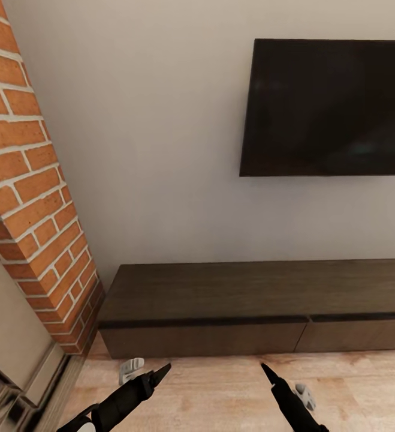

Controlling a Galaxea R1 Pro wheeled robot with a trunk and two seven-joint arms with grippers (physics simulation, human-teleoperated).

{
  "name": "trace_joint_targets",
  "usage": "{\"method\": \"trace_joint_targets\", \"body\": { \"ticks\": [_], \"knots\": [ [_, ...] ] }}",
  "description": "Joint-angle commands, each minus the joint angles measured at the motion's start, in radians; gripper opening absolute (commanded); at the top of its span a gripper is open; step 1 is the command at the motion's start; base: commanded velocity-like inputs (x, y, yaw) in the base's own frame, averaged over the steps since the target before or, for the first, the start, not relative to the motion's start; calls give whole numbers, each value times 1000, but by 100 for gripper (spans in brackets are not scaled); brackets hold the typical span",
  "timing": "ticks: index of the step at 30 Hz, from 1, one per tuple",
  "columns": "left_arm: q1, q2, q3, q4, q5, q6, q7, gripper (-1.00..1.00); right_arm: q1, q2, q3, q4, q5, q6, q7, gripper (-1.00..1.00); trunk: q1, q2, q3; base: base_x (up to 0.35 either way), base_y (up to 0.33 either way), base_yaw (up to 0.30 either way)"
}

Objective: Place each of the two pumpkins and all three candles from the living room inside a cabinet in the living room (use any cabinet), then make sure every cabinet is closed, and position the cauldron so it is next to a table in the living room.

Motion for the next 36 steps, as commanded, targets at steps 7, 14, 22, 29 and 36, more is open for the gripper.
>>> {"method": "trace_joint_targets", "body": {
  "ticks": [7,14,22,29,36],
  "knots": [
    [17,8,-2,-35,10,3,2,100,-19,-4,-5,9,-8,12,4,100,27,-49,-23,0,0,0],
    [24,9,-1,-46,-16,3,1,100,-22,-8,-52,50,-9,24,71,100,42,-77,-35,0,0,0],
    [28,10,-1,-50,-23,2,-1,100,-23,-53,-113,127,-9,175,231,100,73,-133,-60,0,0,0],
    [31,11,-1,-42,-31,1,-3,100,-20,-59,-118,133,-7,188,351,100,100,-182,-82,0,0,0],
    [31,15,-1,-47,-38,1,-5,100,-17,-59,-119,125,-7,185,368,100,126,-231,-104,0,0,0]
  ]
}}
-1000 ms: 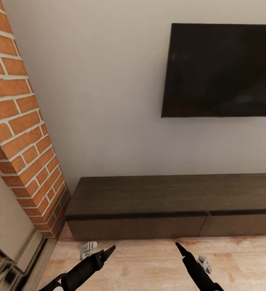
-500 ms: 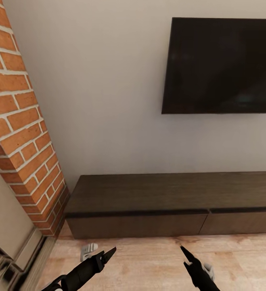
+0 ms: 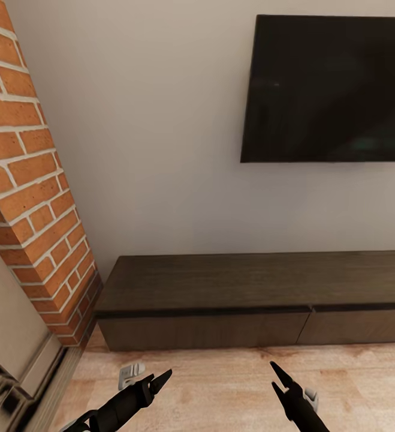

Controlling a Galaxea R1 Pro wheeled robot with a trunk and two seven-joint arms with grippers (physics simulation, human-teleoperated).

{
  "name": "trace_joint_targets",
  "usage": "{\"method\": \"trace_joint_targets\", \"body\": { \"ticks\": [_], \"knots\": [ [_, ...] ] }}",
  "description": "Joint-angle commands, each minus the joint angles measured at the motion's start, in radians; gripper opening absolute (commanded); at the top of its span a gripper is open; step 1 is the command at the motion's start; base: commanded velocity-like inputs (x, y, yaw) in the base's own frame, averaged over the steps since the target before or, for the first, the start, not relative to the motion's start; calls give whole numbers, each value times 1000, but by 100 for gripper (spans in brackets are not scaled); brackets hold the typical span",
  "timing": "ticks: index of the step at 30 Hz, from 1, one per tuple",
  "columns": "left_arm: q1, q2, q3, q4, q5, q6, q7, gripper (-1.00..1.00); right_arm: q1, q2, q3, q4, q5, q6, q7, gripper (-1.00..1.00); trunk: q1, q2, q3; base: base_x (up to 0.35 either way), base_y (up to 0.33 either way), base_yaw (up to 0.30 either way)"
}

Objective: Place each of the two pumpkins and all three candles from the living room inside a cabinet in the living room (use any cabinet), then make sure every cabinet is closed, and position the cauldron so it is next to a table in the living room.

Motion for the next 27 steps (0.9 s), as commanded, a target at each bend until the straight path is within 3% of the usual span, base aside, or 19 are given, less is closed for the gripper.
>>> {"method": "trace_joint_targets", "body": {
  "ticks": [1,12,27],
  "knots": [
    [-1,1,-1,-1,10,5,-3,100,0,-1,-2,0,-7,9,2,100,4,-8,-4,0,0,0],
    [-1,1,-2,1,10,5,-3,100,3,-18,-11,-3,-7,8,-2,100,46,-85,-39,0,0,0],
    [-1,1,-2,1,0,5,-3,100,3,-19,-21,6,-7,-6,6,100,103,-190,-86,0,0,0]
  ]
}}
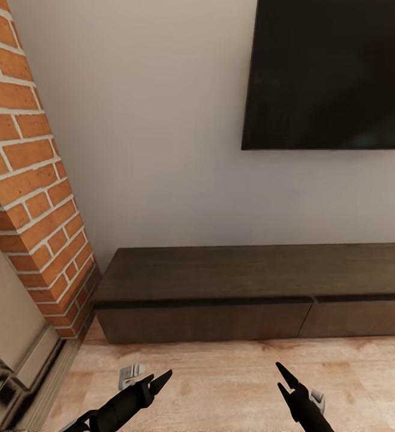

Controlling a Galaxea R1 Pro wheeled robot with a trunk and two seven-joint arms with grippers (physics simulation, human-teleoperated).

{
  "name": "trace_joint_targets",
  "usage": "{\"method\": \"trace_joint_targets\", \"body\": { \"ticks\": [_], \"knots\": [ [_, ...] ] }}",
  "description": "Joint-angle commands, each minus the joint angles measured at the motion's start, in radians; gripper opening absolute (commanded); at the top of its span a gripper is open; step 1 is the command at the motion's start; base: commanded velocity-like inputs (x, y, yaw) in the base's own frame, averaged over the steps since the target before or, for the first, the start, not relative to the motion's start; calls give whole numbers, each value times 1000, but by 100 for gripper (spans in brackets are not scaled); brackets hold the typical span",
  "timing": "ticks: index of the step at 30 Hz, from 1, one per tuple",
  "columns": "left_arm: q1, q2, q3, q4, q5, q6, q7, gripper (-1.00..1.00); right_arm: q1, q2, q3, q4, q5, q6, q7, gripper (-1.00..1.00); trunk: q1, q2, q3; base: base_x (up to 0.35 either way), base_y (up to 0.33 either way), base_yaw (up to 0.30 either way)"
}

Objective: Place each of the two pumpkins and all three candles from the living room inside a cabinet in the living room (use any cabinet), then make sure every cabinet is closed, and position the cauldron so it is next to a table in the living room.

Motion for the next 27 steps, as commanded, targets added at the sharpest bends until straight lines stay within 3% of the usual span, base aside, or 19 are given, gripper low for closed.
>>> {"method": "trace_joint_targets", "body": {
  "ticks": [1,27],
  "knots": [
    [-1,1,-1,0,9,6,-2,100,-1,0,-1,2,-8,0,5,100,4,-8,-4,0,0,0],
    [-1,1,-1,2,7,6,-2,100,-1,-2,-1,6,-8,-17,39,100,103,-190,-86,0,0,0]
  ]
}}
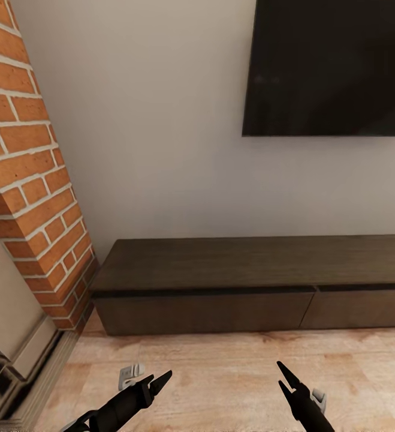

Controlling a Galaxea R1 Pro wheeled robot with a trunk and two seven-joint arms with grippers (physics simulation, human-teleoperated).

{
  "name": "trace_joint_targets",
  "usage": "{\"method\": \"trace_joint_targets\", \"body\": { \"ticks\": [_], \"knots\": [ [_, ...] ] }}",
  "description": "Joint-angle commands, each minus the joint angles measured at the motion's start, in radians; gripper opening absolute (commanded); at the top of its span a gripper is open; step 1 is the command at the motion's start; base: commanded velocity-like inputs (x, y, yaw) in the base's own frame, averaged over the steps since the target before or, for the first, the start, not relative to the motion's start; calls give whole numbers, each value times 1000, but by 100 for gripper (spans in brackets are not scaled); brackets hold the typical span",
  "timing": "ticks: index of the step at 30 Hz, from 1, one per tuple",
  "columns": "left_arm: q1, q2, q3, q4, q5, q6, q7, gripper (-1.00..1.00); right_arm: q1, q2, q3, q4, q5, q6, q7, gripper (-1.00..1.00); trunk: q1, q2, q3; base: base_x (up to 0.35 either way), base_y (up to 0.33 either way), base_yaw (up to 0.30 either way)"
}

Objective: Place each of the two pumpkins and all three candles from the living room inside a cabinet in the living room (use any cabinet), then make sure every cabinet is closed, and position the cauldron so it is next to a table in the living room.

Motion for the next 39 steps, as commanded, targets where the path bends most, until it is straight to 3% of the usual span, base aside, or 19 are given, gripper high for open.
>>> {"method": "trace_joint_targets", "body": {
  "ticks": [1,13,22,30,39],
  "knots": [
    [-1,1,-1,0,11,6,-2,100,-1,0,-1,1,-7,10,3,100,4,-8,-4,0,0,0],
    [-1,1,-1,0,11,6,-2,100,-1,0,-1,1,-6,10,13,100,50,-92,-42,0,0,0],
    [0,1,-1,-7,11,6,-36,100,-1,0,-1,1,-7,11,23,100,50,-92,-42,0,0,0],
    [25,1,0,-24,9,4,-75,100,0,-12,0,1,-2,23,120,100,50,-92,-42,15,0,0],
    [27,2,-1,-28,9,-9,-83,100,0,-14,1,2,2,24,131,100,50,-92,-42,137,0,0]
  ]
}}
